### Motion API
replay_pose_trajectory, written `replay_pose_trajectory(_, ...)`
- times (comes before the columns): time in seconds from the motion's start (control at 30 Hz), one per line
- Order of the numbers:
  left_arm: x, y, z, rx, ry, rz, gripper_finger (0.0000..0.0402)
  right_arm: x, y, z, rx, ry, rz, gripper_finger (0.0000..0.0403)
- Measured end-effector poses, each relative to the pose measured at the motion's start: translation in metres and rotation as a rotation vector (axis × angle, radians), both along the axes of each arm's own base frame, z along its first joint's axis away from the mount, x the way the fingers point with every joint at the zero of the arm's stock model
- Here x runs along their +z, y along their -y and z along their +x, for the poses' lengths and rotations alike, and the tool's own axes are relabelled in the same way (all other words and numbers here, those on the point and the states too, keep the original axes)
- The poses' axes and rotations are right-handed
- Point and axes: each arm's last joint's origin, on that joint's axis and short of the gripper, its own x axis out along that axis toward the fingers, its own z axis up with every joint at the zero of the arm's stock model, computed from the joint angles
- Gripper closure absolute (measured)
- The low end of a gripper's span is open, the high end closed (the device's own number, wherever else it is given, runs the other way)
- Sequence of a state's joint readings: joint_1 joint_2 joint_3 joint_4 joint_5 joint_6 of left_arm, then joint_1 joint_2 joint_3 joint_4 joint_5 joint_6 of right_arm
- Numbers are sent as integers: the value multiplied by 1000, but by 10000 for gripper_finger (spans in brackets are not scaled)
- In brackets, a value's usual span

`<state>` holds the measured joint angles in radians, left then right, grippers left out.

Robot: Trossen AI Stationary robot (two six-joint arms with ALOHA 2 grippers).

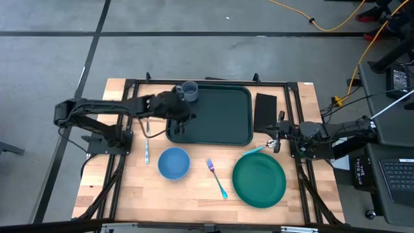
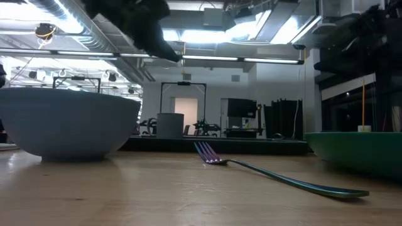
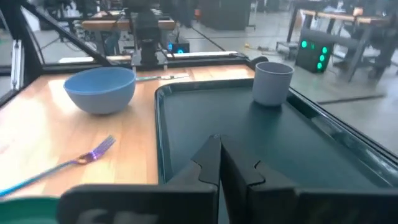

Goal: Set up tray
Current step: Put the green plate on top of the black tray below the purple cup

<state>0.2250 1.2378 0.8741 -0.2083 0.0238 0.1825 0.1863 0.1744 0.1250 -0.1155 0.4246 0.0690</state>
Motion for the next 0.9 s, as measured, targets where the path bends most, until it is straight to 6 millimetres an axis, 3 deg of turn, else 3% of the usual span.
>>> replay_pose_trajectory(0.37, -25, 12, -28, -10, 206, 34, 399, 42, 0, -2, -61, -269, 190, 395)
replay_pose_trajectory(0.67, -27, 12, -31, -10, 238, 42, 396, 73, -10, 31, -17, -461, 280, 397)
replay_pose_trajectory(0.9, -27, 12, -31, -10, 237, 42, 400, 84, -15, 48, -115, -711, 378, 399)
